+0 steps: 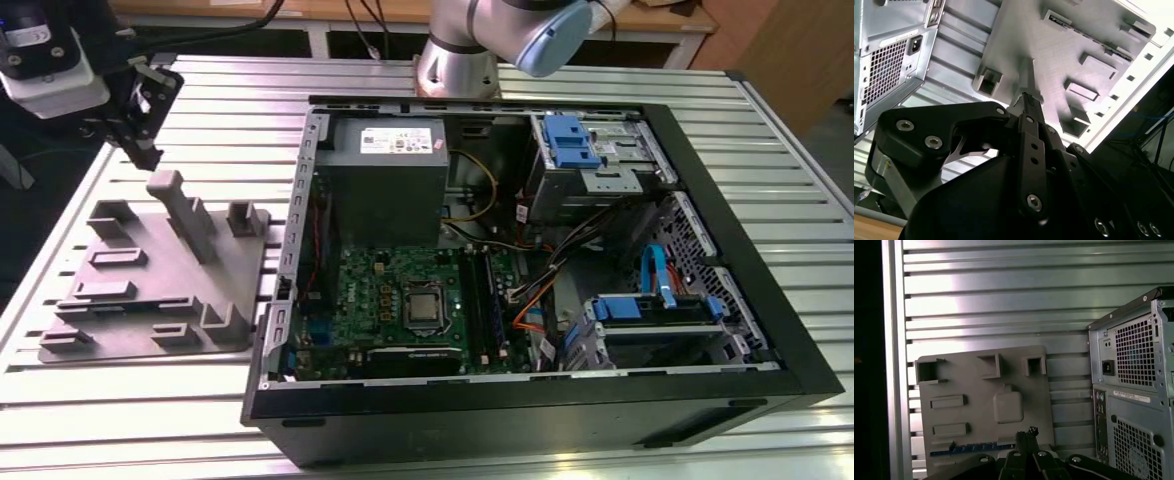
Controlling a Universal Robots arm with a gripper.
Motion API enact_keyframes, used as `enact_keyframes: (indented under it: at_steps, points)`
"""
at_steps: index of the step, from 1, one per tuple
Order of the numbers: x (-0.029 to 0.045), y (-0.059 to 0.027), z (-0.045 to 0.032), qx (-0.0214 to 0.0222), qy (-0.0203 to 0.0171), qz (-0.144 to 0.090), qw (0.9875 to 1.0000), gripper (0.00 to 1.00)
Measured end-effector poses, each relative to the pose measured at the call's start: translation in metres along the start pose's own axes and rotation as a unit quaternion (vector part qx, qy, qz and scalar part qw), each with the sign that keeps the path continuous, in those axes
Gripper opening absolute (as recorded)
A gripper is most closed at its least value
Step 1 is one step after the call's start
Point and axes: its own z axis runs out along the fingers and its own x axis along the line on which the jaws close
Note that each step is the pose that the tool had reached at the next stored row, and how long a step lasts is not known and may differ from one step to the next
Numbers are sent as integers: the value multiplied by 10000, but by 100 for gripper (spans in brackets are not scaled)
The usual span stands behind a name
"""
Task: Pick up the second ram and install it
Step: 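Reach for the second ram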
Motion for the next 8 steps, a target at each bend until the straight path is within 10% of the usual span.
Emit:
enact_keyframes:
  at_steps: [8]
  points:
    - [96, -123, 49, 0, 0, 0, 10000, 10]
